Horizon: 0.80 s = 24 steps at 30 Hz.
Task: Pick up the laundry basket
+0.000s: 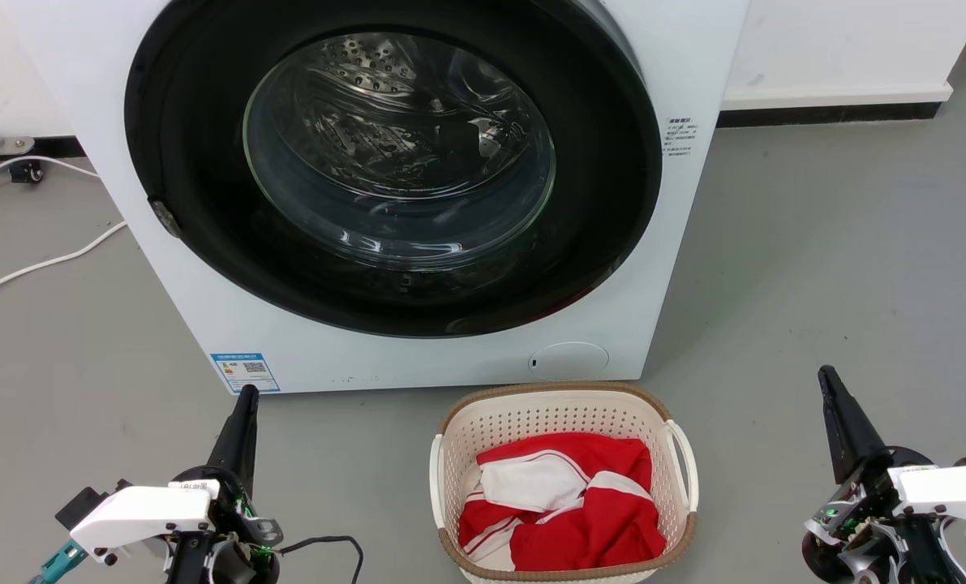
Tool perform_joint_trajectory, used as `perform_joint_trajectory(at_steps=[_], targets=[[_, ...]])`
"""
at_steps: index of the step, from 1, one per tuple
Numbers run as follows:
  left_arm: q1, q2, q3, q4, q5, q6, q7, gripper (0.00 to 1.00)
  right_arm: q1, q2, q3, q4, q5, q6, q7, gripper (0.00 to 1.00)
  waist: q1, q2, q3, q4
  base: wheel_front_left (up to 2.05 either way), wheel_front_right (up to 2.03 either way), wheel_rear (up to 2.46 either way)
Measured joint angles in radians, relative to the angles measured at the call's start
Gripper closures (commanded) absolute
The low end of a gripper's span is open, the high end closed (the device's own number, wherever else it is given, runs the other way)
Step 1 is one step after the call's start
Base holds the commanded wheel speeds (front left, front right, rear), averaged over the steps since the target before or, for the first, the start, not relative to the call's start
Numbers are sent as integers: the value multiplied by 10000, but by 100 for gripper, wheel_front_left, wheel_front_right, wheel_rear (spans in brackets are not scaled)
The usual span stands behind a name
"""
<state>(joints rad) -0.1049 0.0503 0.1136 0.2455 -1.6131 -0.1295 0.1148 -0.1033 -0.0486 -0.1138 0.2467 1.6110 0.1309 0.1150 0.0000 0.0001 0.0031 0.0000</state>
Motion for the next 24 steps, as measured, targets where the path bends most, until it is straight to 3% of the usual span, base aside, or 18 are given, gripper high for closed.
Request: perform_joint_trajectory(at_steps=[24], targets=[[0,2,6,0,0,0,-2,100,0,0,2,0,0,0,0,100,0,0,0,0,0,0,0]])
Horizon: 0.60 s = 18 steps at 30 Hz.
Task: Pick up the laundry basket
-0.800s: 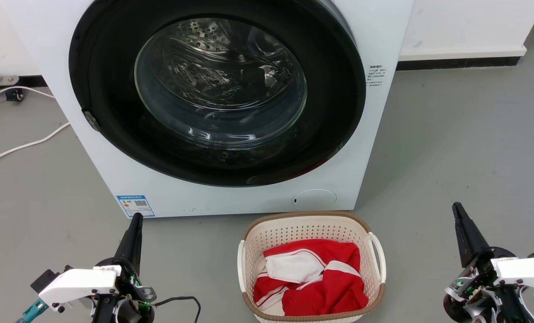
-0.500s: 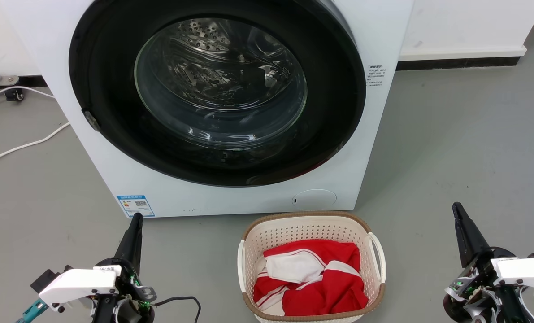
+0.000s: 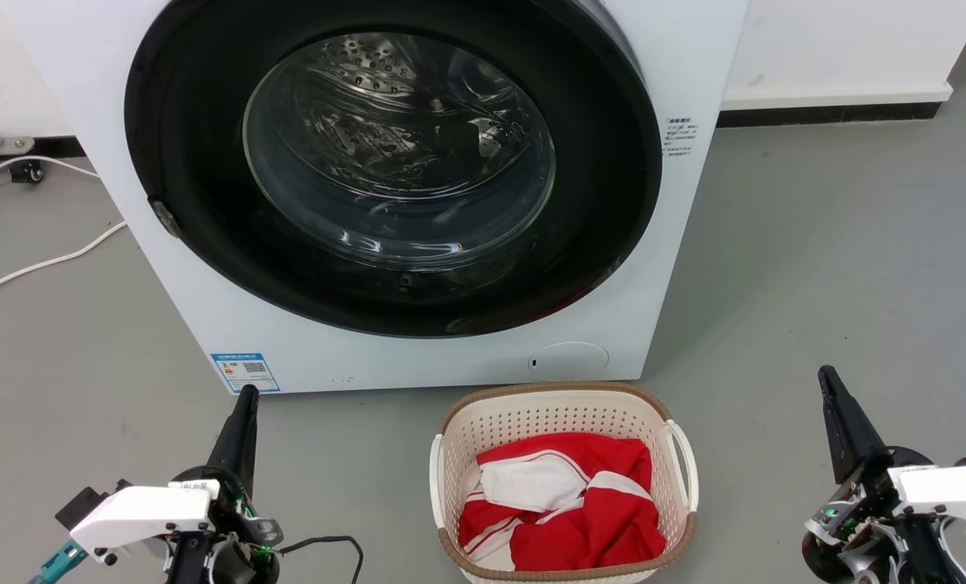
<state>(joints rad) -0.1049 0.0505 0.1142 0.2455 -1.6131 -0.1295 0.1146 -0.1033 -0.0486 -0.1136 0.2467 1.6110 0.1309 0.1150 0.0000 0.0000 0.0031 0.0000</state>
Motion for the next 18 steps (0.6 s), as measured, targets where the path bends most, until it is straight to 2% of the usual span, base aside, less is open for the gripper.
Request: perform_joint_trajectory(at_steps=[3,4,11,18], targets=[[0,-2,-4,4,0,0,0,100,0,0,0,4,0,0,0,100,0,0,0,0,0,0,0],[36,-8,-13,69,0,6,-4,0,38,8,2,71,-4,0,-2,0,0,0,0,0,0,0,0],[416,-61,-73,295,192,35,-190,0,431,31,67,395,-130,-2,-182,0,1,0,8,-1,0,0,0],[416,-61,-69,-54,1344,42,-531,0,432,33,102,38,-1555,-2,-531,0,2,0,34,-3,0,0,0]])
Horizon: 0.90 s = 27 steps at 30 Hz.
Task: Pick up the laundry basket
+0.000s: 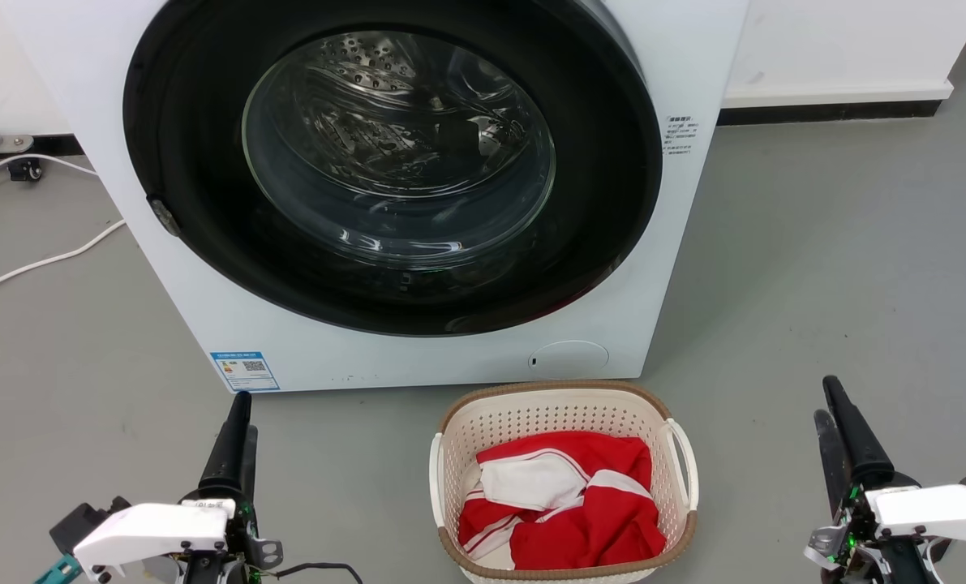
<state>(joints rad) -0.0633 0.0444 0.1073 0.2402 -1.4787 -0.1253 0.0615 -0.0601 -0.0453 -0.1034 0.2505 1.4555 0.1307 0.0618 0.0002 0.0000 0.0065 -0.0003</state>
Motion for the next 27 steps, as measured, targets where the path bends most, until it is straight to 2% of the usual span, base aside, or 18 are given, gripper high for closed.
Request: perform_joint_trajectory(at_steps=[15,27], targets=[[37,4,-431,-876,3285,499,-652,0,133,0,474,-1030,-3908,0,-627,0,0,0,59,-2,0,0,0],[169,8,-698,-1250,5373,817,-1097,0,299,-2,757,-1306,-6184,0,-1074,0,0,0,92,3,0,0,0]])
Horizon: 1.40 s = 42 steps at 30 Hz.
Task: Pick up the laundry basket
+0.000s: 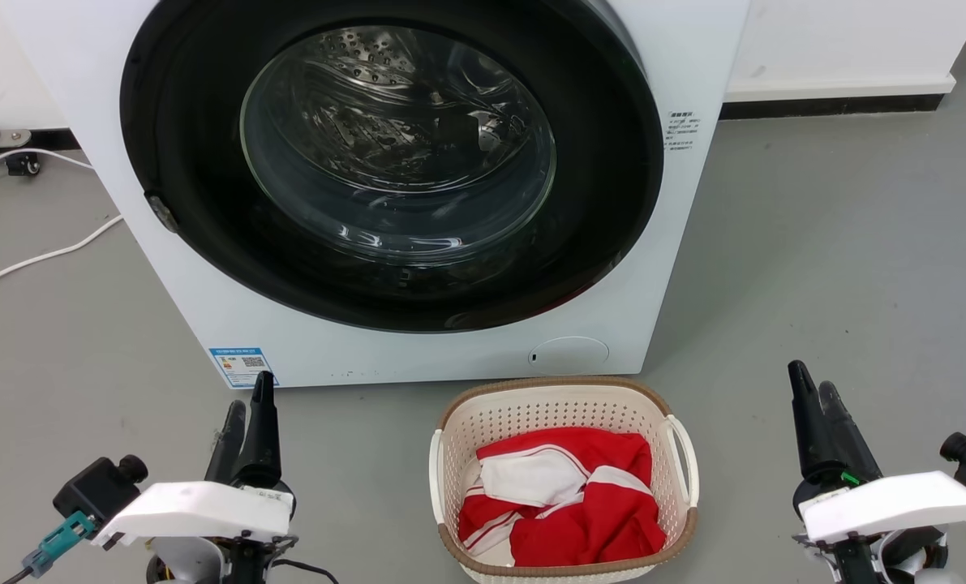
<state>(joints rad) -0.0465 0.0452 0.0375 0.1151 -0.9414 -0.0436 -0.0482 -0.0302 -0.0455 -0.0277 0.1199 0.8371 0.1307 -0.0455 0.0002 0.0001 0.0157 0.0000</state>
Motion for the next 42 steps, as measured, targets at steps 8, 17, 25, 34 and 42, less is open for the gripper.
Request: perform_joint_trajectory(at_steps=[8,17,25,34,42], targets=[[28,4,-134,-211,1041,13,-263,0,105,0,102,-207,-1220,0,-286,0,0,0,21,4,0,0,0],[107,10,-278,-272,2357,84,-570,0,212,-2,176,-391,-2685,0,-602,0,0,0,51,20,0,0,0],[190,13,-405,-270,3417,176,-796,0,351,-4,232,-418,-3751,0,-809,0,-1,0,57,16,0,0,0],[218,19,-598,-268,4477,293,-1049,0,418,-4,276,-558,-4882,0,-1053,0,-1,0,81,15,0,0,0],[253,23,-702,-282,5310,364,-1235,0,525,-6,305,-635,-5841,0,-1254,0,-1,0,101,35,0,0,0]])
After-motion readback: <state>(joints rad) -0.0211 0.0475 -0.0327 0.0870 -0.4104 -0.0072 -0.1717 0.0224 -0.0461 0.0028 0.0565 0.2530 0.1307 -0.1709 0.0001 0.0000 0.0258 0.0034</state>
